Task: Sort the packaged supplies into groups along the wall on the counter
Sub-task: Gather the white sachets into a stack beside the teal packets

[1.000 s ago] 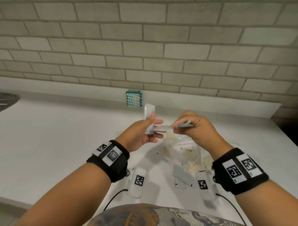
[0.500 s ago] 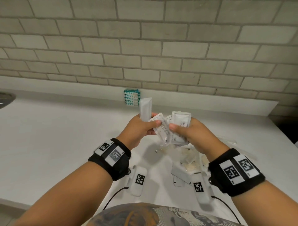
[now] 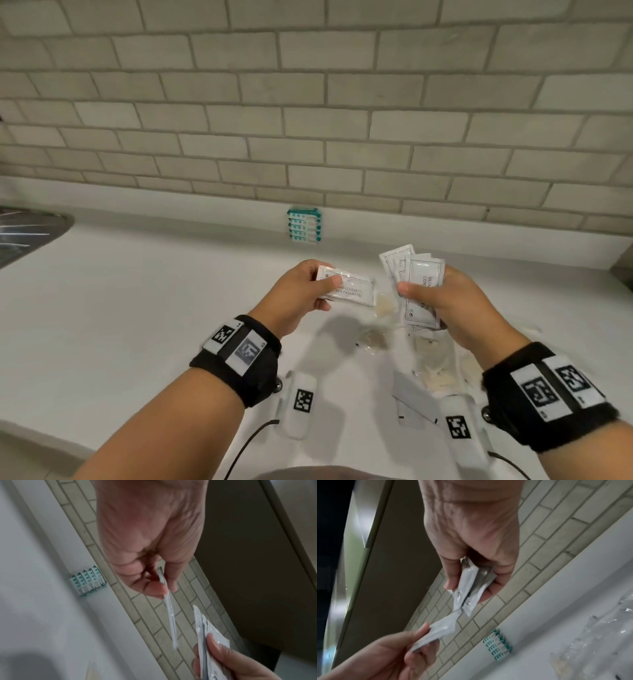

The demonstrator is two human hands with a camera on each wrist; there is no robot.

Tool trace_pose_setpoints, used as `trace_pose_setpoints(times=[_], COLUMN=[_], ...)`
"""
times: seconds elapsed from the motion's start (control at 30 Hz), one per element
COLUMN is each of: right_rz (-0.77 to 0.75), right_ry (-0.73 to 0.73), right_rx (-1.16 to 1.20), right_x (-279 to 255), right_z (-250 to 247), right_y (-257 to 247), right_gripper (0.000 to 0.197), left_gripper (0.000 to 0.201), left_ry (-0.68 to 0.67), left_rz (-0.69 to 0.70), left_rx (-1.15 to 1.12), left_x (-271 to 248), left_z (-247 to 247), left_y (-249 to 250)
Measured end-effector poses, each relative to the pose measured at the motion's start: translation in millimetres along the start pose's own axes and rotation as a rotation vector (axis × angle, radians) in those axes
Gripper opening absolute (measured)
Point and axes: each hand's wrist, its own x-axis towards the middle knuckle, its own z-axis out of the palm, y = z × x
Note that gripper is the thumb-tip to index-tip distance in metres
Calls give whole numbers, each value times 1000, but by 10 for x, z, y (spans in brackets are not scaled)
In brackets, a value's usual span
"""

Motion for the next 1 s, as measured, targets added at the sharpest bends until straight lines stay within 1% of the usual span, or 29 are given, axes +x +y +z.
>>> trace_pose_setpoints(times=[0.07, 0.17, 0.27, 0.33, 0.4, 0.47, 0.53, 0.6, 0.63, 0.67, 0.73, 0.8, 0.87, 0.9, 0.93, 0.97, 1.0], right_rz=[-11, -49, -66, -68, -52, -40, -57, -95, -116, -128, -124, -141, -178, -183, -186, -185, -183], right_ry=[1, -16, -75, -113, -125, -114, -110, -123, -110, -88, -49, -55, -117, -145, -171, -186, -191], right_rx=[31, 48, 29, 30, 49, 70, 56, -3, -28, -29, 13, 31, -16, -50, -80, -114, -147], right_x=[40, 90, 129, 159, 178, 201, 218, 228, 232, 244, 272, 292, 291, 291, 291, 296, 311], right_z=[1, 59, 185, 306, 415, 574, 760, 935, 1007, 1066, 1149, 1199, 1233, 1263, 1304, 1358, 1420], right_y=[-34, -112, -196, -239, -244, -223, -177, -171, -192, -222, -286, -355, -398, -415, -435, -433, -426], right_gripper=[36, 32, 24, 17, 14, 18, 26, 31, 27, 23, 21, 20, 19, 19, 18, 19, 24], left_gripper=[12, 10, 9, 9, 9, 6, 6, 10, 11, 10, 2, 14, 35, 47, 53, 52, 43], left_ry=[51, 122, 95, 141, 265, 383, 427, 372, 321, 261, 139, 42, -24, -45, -49, -28, 13], left_rz=[35, 77, 90, 114, 157, 208, 235, 238, 230, 219, 162, 103, 79, 98, 133, 174, 209], left_rx=[91, 282, 309, 297, 202, 79, 44, 47, 55, 60, 62, 34, 12, 15, 26, 46, 70], left_x=[-8, -46, -110, -133, -132, -126, -136, -146, -147, -138, -133, -144, -190, -209, -222, -236, -247], left_z=[-32, -79, -135, -177, -207, -244, -263, -240, -220, -208, -231, -310, -405, -456, -504, -543, -578], left_y=[3, 30, 71, 97, 112, 118, 124, 93, 62, 18, -60, -85, -53, -32, -7, 9, 25])
